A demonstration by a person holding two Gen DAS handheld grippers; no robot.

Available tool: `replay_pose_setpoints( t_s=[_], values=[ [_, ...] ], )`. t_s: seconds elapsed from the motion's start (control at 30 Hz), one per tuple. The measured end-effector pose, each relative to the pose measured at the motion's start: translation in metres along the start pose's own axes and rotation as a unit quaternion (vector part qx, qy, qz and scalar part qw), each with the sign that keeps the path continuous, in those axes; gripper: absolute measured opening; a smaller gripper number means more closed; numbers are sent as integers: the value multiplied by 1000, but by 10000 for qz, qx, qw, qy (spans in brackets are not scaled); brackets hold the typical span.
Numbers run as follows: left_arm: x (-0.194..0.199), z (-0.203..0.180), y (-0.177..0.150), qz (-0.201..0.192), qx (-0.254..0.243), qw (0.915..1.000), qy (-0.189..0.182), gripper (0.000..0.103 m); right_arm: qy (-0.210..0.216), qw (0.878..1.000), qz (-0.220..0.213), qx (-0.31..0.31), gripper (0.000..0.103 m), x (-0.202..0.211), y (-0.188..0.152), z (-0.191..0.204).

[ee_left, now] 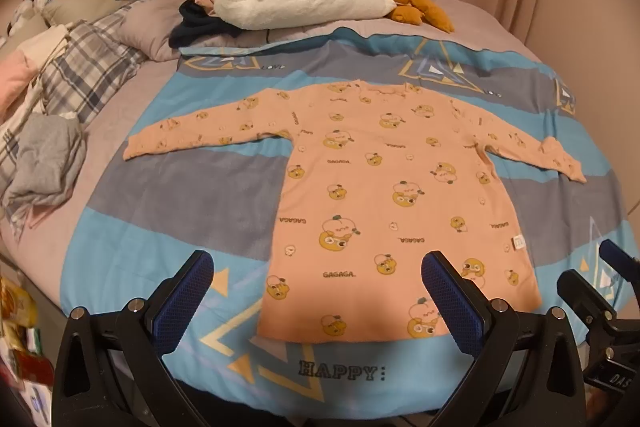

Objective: Fold small clothes

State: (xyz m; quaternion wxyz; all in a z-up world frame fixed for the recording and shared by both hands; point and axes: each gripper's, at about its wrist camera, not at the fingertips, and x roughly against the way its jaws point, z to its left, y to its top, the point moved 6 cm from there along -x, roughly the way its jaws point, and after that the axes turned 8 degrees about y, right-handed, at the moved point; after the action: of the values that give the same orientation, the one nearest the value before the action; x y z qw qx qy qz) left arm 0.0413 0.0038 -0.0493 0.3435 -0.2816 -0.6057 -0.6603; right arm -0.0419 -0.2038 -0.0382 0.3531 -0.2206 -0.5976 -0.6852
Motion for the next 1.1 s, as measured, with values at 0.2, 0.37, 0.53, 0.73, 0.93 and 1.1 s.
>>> replay_pose_setpoints(
  t_s=[0.2, 0.37, 0.53, 0.73, 0.93, 1.1],
  values=[
    [1, 1, 2, 12, 4, 10000, -4, 103, -4, 10000, 7, -1, 103, -1, 1, -1],
    [-1, 0, 2, 25, 0, 10000, -13, 103, 7, 10000, 20, 5, 103, -1, 1, -1],
    [-2, -1, 2, -5, -3, 10000, -17, 103, 14, 10000, -6, -35, 103, -3, 3, -2],
    [-5, -2, 2, 16, -46, 10000, 37, 103, 14, 10000, 10, -65, 103, -4, 2, -4],
    [-8, -2, -3, 77, -62, 9999, 28, 103, 10, 9999, 77, -112, 103, -7, -4, -8],
    [-6, -3, -3, 37, -44, 10000, -21, 103, -5, 9999, 53, -163, 103, -6, -5, -11]
  ],
)
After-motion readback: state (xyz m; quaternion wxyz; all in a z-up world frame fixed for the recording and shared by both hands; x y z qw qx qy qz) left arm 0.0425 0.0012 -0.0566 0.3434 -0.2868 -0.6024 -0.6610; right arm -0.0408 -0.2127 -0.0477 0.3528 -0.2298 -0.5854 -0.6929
